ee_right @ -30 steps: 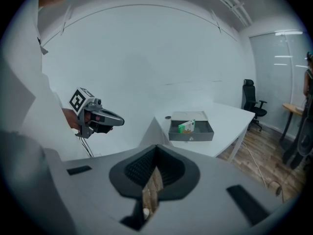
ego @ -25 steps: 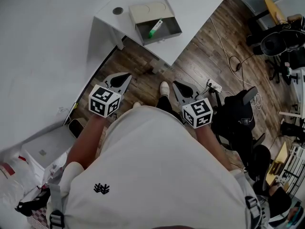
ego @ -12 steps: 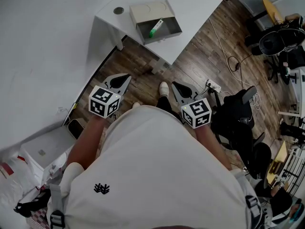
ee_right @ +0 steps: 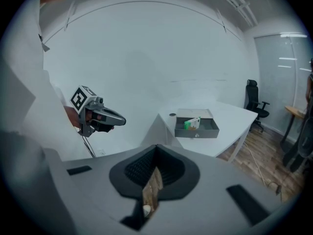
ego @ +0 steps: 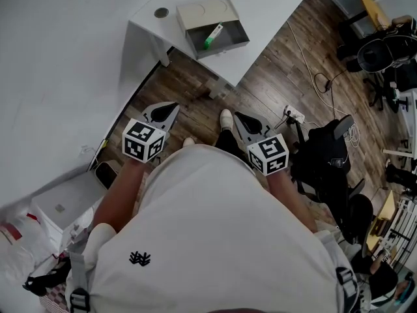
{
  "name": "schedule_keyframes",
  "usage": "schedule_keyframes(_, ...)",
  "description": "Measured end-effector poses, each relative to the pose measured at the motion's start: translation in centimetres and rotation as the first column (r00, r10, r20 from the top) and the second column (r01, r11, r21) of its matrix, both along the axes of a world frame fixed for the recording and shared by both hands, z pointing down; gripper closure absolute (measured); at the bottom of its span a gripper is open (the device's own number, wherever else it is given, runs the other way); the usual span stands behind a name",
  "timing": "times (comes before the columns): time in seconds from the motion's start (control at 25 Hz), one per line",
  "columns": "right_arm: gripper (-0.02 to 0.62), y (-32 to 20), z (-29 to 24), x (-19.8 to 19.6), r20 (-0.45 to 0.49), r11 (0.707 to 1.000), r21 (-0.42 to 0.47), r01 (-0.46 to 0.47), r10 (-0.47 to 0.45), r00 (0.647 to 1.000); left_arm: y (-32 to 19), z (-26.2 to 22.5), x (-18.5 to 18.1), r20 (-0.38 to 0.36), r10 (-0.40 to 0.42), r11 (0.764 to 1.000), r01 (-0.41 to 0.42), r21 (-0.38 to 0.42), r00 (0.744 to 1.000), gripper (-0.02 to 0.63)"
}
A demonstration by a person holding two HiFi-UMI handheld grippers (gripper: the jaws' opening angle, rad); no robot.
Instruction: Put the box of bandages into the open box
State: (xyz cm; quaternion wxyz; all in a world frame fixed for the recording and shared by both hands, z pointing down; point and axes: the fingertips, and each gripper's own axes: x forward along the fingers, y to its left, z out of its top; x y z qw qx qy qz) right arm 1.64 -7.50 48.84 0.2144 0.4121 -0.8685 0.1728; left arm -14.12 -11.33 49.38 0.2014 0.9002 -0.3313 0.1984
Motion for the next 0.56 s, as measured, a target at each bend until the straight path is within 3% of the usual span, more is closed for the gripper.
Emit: schedule_keyframes(0.56,0.589,-3.4,0.7,2.9,0.025,1.000,-0.023,0.019,-0.019,1.000,-2.9,0.7,2.5,0.024,-0.046,0.999,0.046,-0.026,0.999,0.600)
